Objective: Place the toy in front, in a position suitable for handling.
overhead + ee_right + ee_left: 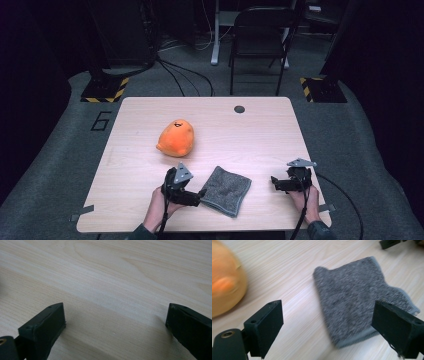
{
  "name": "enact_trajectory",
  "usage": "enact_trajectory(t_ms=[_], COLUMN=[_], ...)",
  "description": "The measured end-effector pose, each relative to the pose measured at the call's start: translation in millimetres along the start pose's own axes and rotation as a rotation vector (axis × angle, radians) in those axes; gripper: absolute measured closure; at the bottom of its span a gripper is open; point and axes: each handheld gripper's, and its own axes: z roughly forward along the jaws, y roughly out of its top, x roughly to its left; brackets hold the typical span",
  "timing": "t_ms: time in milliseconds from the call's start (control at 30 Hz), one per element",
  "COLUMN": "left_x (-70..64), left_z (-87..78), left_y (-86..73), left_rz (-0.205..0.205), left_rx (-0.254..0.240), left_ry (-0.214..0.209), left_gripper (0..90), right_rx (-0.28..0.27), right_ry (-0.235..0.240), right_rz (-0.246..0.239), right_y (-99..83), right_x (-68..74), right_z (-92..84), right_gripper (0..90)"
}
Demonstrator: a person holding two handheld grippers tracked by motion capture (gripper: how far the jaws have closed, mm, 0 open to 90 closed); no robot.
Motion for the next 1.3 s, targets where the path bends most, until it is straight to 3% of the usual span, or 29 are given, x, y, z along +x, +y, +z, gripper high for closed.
enact_trajectory(t_ms=[67, 100, 133, 200, 233, 267, 333, 367, 500, 533, 600, 633, 667, 733, 767, 833, 900, 933, 967, 1033, 1067, 1167, 1200, 1300], left_x=[15.2, 15.2, 25.6, 30.3, 35.0, 42.9, 46.9, 54.0, 62.7, 69.1, 71.3, 74.3, 76.0, 78.9, 80.6, 81.3, 81.8, 82.4, 83.0, 84.5, 84.3, 84.9, 85.5, 85.4], left_z=[-7.1, -7.1, -11.5, -13.6, -16.4, -22.1, -25.3, -30.6, -33.0, -30.5, -27.6, -26.3, -23.9, -20.1, -17.0, -16.0, -13.4, -12.3, -10.5, -9.3, -8.2, -6.3, -6.0, -2.8], left_y=[-13.5, -13.5, -23.3, -28.2, -33.3, -43.0, -48.1, -57.5, -66.5, -69.3, -70.9, -72.2, -73.4, -75.4, -76.5, -76.7, -77.9, -78.7, -79.6, -80.6, -80.7, -80.6, -80.7, -81.6], left_rz=[-0.052, -0.052, -0.081, -0.100, -0.121, -0.167, -0.191, -0.219, -0.245, -0.257, -0.266, -0.268, -0.272, -0.279, -0.284, -0.282, -0.279, -0.288, -0.292, -0.283, -0.290, -0.288, -0.282, -0.278], left_rx=[0.008, 0.008, 0.011, 0.015, 0.008, 0.011, 0.010, 0.020, 0.035, 0.046, 0.044, 0.059, 0.065, 0.076, 0.087, 0.093, 0.099, 0.101, 0.102, 0.110, 0.106, 0.109, 0.119, 0.130], left_ry=[0.039, 0.039, 0.080, 0.092, 0.104, 0.130, 0.139, 0.177, 0.226, 0.231, 0.241, 0.235, 0.242, 0.248, 0.251, 0.247, 0.260, 0.256, 0.259, 0.260, 0.261, 0.263, 0.259, 0.263], left_gripper=[8.0, 7.5, 7.0, 5.8, 4.7, 4.1, 2.8, 2.2, 1.7, 1.4, 1.3, 1.3, 1.3, 0.4, 0.1, 0.1, 0.1, 0.1, 0.1, 0.1, 0.1, 0.0, 0.0, 0.0], right_rx=[0.007, 0.007, 0.025, 0.015, 0.005, -0.009, -0.023, -0.038, -0.053, -0.060, -0.063, -0.064, -0.064, -0.060, -0.044, -0.043, -0.034, -0.021, -0.021, -0.004, -0.004, 0.019, 0.027, 0.059], right_ry=[0.003, 0.003, 0.008, 0.009, 0.017, 0.028, 0.052, 0.070, 0.112, 0.137, 0.149, 0.175, 0.175, 0.198, 0.228, 0.241, 0.267, 0.281, 0.281, 0.312, 0.312, 0.334, 0.340, 0.327], right_rz=[0.005, 0.005, -0.009, -0.010, -0.019, -0.020, -0.008, -0.004, -0.013, -0.023, -0.030, -0.062, -0.062, -0.095, -0.118, -0.142, -0.174, -0.218, -0.218, -0.248, -0.248, -0.273, -0.299, -0.331], right_y=[0.7, 0.7, 2.2, 2.8, 6.3, 8.2, 12.6, 14.4, 20.0, 24.3, 26.7, 31.6, 31.6, 35.4, 38.8, 40.7, 43.6, 46.2, 46.2, 49.2, 49.2, 51.6, 52.6, 53.3], right_x=[0.1, 0.1, 0.5, 1.2, 2.5, 3.9, 8.1, 9.8, 19.3, 28.1, 33.3, 45.3, 45.3, 60.1, 75.5, 82.8, 98.7, 113.5, 113.5, 132.4, 132.4, 150.6, 155.3, 173.9], right_z=[-0.3, -0.3, -1.1, -2.2, -6.1, -8.7, -13.9, -16.3, -23.1, -26.8, -28.0, -29.2, -29.2, -29.1, -27.6, -26.3, -24.3, -21.6, -21.6, -16.8, -16.8, -10.5, -7.6, 2.4], right_gripper=[2.0, 2.0, 2.4, 2.3, 2.3, 2.4, 2.5, 3.3, 4.1, 4.0, 3.9, 3.5, 3.5, 3.2, 2.5, 1.9, 1.0, 0.6, 0.6, 0.0, 0.0, 0.0, 0.0, 2.3])
